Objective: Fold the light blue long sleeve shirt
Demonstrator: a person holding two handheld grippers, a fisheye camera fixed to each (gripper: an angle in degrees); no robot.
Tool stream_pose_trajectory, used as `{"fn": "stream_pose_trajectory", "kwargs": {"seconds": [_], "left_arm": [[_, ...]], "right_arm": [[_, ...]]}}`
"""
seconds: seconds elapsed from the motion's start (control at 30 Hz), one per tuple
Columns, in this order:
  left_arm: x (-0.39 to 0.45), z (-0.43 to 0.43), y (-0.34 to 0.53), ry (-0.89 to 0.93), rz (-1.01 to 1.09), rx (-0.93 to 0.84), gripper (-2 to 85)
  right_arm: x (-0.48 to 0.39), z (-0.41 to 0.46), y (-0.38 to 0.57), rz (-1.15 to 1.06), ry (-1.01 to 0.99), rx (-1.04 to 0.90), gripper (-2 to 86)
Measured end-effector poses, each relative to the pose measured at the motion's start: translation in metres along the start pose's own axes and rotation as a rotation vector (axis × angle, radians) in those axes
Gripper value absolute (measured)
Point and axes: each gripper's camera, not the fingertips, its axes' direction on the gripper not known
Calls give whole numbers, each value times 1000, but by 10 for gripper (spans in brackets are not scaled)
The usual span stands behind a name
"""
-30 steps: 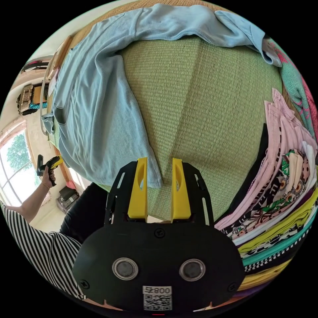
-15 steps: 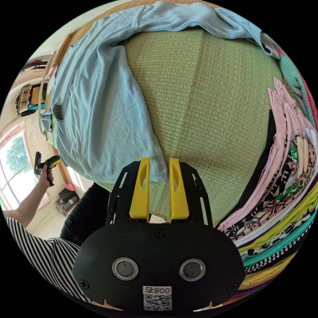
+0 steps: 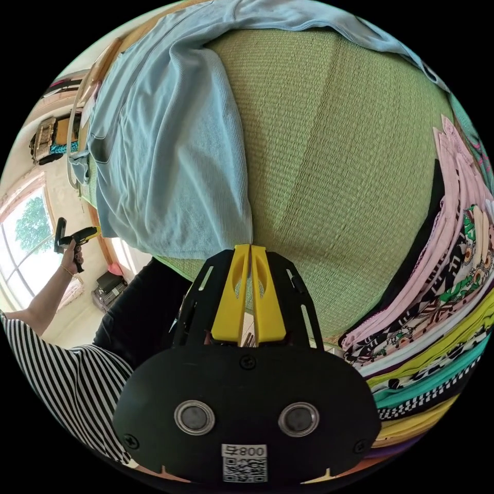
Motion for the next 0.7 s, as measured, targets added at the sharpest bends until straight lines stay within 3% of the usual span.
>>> {"fn": "stream_pose_trajectory", "kwargs": {"seconds": [0.4, 0.7], "left_arm": [[29, -19, 54, -113, -102, -37, 15], [68, -69, 105, -27, -177, 103, 4]], "right_arm": [[43, 41, 34, 168, -184, -39, 1], [31, 30, 60, 196, -61, 19, 0]]}}
